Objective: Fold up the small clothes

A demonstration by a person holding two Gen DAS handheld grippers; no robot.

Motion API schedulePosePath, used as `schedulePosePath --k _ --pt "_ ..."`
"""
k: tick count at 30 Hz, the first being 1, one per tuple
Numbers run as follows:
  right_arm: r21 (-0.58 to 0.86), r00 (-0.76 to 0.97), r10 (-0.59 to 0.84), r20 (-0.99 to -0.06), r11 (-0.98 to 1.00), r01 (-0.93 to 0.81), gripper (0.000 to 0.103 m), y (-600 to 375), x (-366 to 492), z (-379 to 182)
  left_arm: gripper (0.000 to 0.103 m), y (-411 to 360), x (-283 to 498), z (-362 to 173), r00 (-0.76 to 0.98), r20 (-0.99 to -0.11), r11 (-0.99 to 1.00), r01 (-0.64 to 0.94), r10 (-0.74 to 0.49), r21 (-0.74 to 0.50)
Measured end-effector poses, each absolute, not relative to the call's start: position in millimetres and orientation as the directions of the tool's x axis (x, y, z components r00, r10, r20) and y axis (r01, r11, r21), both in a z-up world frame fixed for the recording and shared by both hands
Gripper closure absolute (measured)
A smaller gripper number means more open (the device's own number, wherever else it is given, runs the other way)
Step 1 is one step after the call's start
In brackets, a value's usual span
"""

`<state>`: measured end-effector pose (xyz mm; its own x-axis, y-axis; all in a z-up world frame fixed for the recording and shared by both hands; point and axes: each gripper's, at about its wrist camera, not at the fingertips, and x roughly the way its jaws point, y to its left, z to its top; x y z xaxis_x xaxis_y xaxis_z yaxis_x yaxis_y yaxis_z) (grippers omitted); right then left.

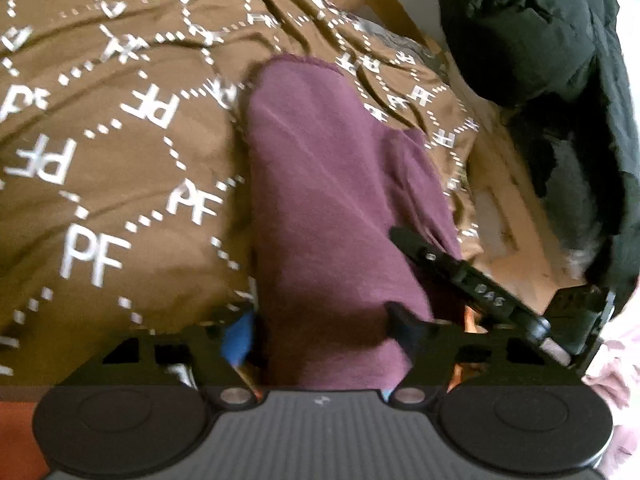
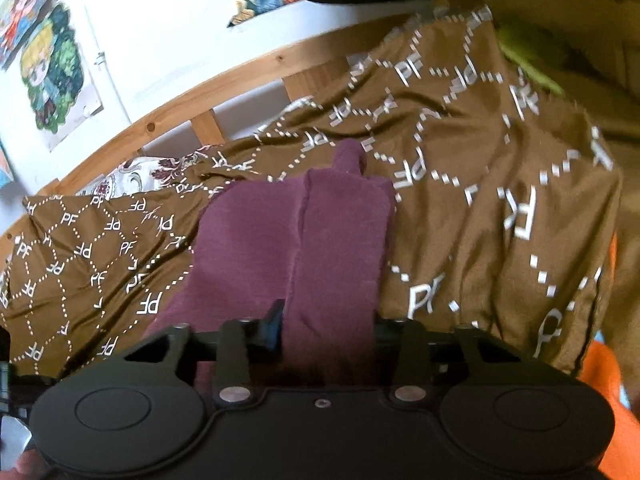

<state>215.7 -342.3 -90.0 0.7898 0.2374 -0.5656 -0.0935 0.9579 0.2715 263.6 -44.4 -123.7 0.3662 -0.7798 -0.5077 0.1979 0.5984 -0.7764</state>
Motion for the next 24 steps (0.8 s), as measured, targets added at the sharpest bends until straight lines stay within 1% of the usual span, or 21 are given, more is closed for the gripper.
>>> schedulePosePath --k 1,3,5,8,10,13,19,24 --pt "0.255 0.793 0.229 -0.564 0.962 -0.096 0.073 -337.6 212.7 -86.9 0.037 -44.5 262.7 -123.1 0.369 -0.509 0.601 0.196 -0.778 -0.775" --pt "0.204 0.795 0.208 -0.57 0.973 -0.108 0.075 -326.3 207.3 -82.7 0.041 -44.7 261.0 -121.6 0.372 -0.51 0.605 0.209 -0.775 -0.768" --pt "0.151 0.794 0.184 -0.58 0.981 -0.118 0.076 -316.5 202.4 -77.3 0.047 -44.3 258.2 -119.0 0.38 -0.51 0.61 0.216 -0.772 -0.762" --pt "0.133 0.798 0.162 -0.58 0.986 -0.103 0.078 -308.9 197.6 -64.0 0.052 -43.5 253.5 -110.7 0.395 -0.512 0.623 0.239 -0.763 -0.745" --pt "0.117 0.802 0.15 -0.578 0.988 -0.101 0.078 -303.4 195.3 -54.2 0.052 -42.7 248.9 -102.8 0.407 -0.514 0.633 0.247 -0.755 -0.734" --pt "0.082 0.808 0.146 -0.57 0.989 -0.121 0.079 -293.8 190.8 -38.1 0.052 -35.5 242.1 -90.9 0.424 -0.492 0.621 0.253 -0.76 -0.742" --pt "0.027 0.847 0.162 -0.506 0.985 -0.172 0.079 -275.2 181.7 -3.0 0.052 -11.6 235.1 -60.0 0.506 -0.434 0.619 0.283 -0.746 -0.733" --pt "0.025 0.872 0.206 -0.444 0.976 -0.218 0.079 -252.6 191.2 20.9 0.052 12.1 237.1 -32.6 0.612 -0.41 0.679 0.301 -0.676 -0.67"
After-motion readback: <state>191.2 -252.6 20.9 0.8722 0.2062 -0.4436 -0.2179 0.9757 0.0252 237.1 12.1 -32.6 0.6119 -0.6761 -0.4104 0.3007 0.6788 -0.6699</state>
